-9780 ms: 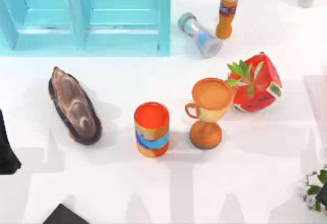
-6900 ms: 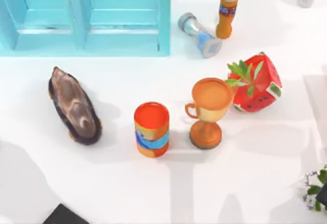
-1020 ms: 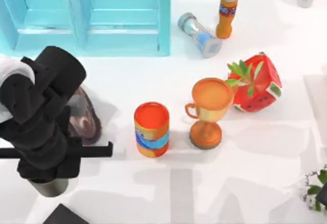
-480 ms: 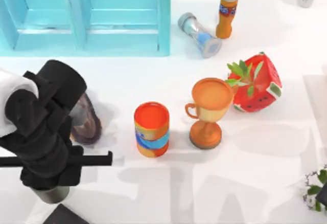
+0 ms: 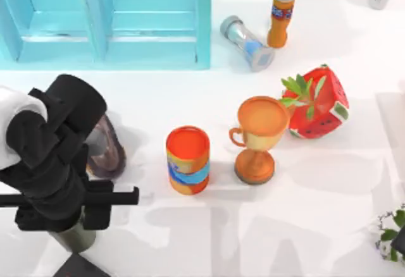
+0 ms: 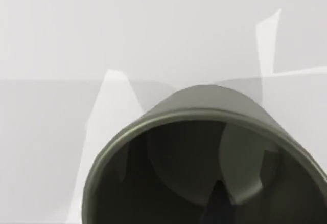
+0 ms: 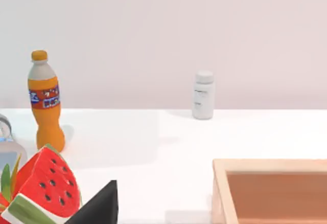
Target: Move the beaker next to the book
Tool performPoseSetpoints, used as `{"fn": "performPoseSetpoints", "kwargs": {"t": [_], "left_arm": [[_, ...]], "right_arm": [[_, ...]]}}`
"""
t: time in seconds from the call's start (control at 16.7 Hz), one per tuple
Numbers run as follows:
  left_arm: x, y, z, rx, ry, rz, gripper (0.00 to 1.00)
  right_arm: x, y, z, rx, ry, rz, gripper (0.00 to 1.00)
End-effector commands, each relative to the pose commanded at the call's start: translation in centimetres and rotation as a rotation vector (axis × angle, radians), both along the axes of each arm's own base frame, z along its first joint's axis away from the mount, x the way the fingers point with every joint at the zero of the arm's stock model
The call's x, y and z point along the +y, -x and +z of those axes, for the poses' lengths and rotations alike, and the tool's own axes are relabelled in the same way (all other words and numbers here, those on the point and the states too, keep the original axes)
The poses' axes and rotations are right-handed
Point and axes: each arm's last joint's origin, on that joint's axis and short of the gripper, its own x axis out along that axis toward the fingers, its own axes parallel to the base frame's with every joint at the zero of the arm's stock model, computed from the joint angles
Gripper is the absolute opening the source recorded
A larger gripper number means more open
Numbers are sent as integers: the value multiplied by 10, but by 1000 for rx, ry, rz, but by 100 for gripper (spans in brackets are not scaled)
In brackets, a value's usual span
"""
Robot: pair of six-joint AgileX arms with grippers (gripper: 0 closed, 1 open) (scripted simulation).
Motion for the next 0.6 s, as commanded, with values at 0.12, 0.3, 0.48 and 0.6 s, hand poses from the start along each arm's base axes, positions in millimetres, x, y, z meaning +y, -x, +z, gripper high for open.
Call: {"fn": "performPoseSetpoints", "kwargs": {"t": [0.12, 0.3, 0.48, 0.6], "left_arm": [[0, 0, 0, 0, 0, 0, 83], [0, 0, 0, 0, 0, 0, 100], [0, 0, 0, 0, 0, 0, 100], [0, 0, 0, 0, 0, 0, 100]], "right_arm": [[0, 0, 0, 0, 0, 0, 100], [0, 0, 0, 0, 0, 0, 100], [0, 0, 0, 0, 0, 0, 100], [0, 0, 0, 0, 0, 0, 100]]}}
